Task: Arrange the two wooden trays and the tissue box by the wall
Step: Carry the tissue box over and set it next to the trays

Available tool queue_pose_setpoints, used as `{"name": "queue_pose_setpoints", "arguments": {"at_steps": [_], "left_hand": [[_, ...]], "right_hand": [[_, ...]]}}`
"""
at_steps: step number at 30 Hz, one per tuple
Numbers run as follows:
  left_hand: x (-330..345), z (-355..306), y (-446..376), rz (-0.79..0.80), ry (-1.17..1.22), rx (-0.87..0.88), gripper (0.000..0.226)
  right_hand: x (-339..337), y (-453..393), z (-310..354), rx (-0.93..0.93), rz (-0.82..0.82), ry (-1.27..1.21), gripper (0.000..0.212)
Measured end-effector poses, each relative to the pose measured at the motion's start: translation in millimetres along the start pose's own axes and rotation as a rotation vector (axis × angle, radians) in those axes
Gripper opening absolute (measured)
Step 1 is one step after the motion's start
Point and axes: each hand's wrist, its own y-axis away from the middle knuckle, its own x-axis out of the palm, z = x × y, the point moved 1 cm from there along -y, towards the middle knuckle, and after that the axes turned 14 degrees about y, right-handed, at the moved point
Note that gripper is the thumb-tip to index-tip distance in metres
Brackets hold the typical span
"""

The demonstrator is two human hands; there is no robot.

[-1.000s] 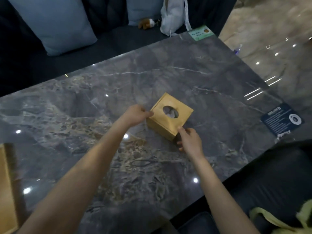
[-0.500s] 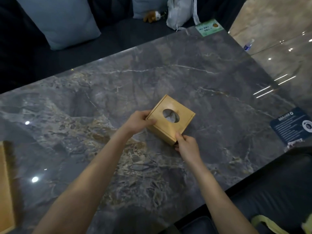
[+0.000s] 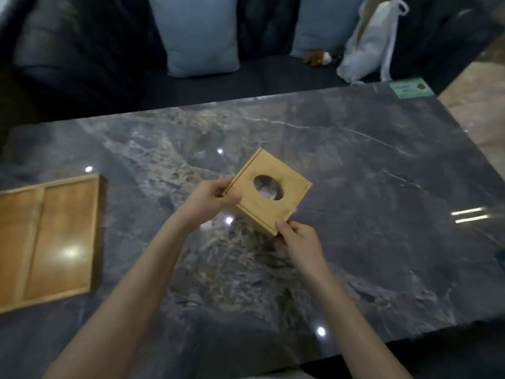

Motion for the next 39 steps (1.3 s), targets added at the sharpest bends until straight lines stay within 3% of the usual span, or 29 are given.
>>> {"name": "queue_pose_setpoints", "arguments": {"at_steps": [4,9,15,19,23,26,31,36,39], "left_hand": [[-50,20,61,-0.164,0.055,0.01,0.036],[-114,56,145,-0.329,0.098,-0.018,0.042],[-188,97,246,-0.469,0.117,-0.117,0.023],[-228,123,301,-0.572,0.134,-0.196,0.039],[-262,146,343,-0.596,0.222,-0.2,0.028],[-278,157,368,-0.61,0.281,-0.203,0.036],[-295,181,398,-0.645,0.358,-0.261,0.034],[-299,199,414,-0.709,0.41,-0.283,0.043],[-299,208,422,-0.74,0.423,-0.273,0.035]], "right_hand": [[51,18,28,-0.09,0.074,0.037,0.044],[134,53,51,-0.12,0.232,0.09,0.036],[242,108,74,-0.141,0.363,0.13,0.032],[301,137,86,-0.172,0.423,0.168,0.032],[350,159,94,-0.194,0.472,0.207,0.034],[377,172,100,-0.211,0.53,0.259,0.033],[410,191,101,-0.238,0.602,0.309,0.052],[433,198,101,-0.263,0.637,0.415,0.048],[442,202,102,-0.283,0.659,0.412,0.046]]}}
